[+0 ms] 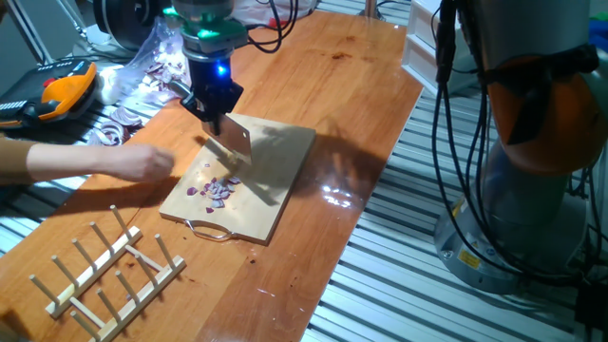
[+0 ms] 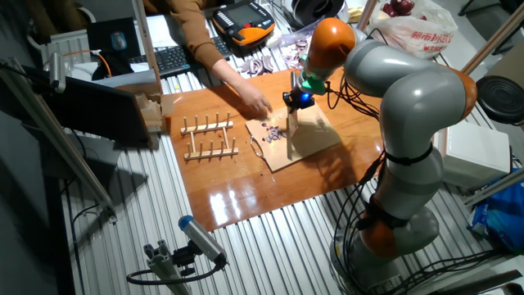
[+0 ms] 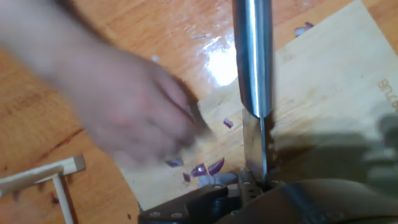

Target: Chop the onions

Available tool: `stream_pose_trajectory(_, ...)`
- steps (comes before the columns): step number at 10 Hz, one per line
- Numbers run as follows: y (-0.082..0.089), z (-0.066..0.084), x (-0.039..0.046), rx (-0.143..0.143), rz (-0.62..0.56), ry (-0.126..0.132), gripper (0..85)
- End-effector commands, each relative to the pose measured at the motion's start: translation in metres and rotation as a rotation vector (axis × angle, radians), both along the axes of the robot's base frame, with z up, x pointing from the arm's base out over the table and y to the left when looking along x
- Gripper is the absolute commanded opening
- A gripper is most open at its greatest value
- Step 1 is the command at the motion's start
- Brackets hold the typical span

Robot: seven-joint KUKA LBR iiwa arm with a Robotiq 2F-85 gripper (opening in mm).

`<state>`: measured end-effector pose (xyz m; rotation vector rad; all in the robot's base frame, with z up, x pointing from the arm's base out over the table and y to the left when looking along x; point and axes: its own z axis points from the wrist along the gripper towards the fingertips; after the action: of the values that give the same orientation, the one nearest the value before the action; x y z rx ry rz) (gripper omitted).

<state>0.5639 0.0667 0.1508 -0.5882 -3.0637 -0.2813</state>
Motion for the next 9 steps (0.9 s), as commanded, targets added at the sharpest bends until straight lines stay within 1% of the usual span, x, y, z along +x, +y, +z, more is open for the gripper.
stream_pose_trajectory(1, 0.000, 0.001, -0.0011, 0.004, 0.080, -0.010, 0.0)
stream_pose_trajectory(2, -0.001, 0.002, -0.0018, -0.085, 0.295, -0.041, 0.0)
stream_pose_trajectory(3, 0.000, 0.001, -0.0027, -0.188, 0.553, -0.041, 0.0)
stream_pose_trajectory(4, 0.001, 0.000, -0.0015, -0.235, 0.795, -0.035, 0.0)
stream_pose_trajectory(5, 0.006, 0.000, -0.0054, -0.145, 0.829, -0.010, 0.0)
stream_pose_trajectory(6, 0.008, 0.001, -0.0132, -0.115, 0.830, -0.013, 0.0)
stream_pose_trajectory(7, 0.008, 0.003, -0.0169, -0.126, 0.830, -0.005, 0.0)
stream_pose_trajectory(8, 0.008, 0.005, -0.0182, -0.122, 0.831, 0.000, 0.0)
stream_pose_trajectory(9, 0.008, 0.005, -0.0188, -0.117, 0.831, -0.001, 0.0)
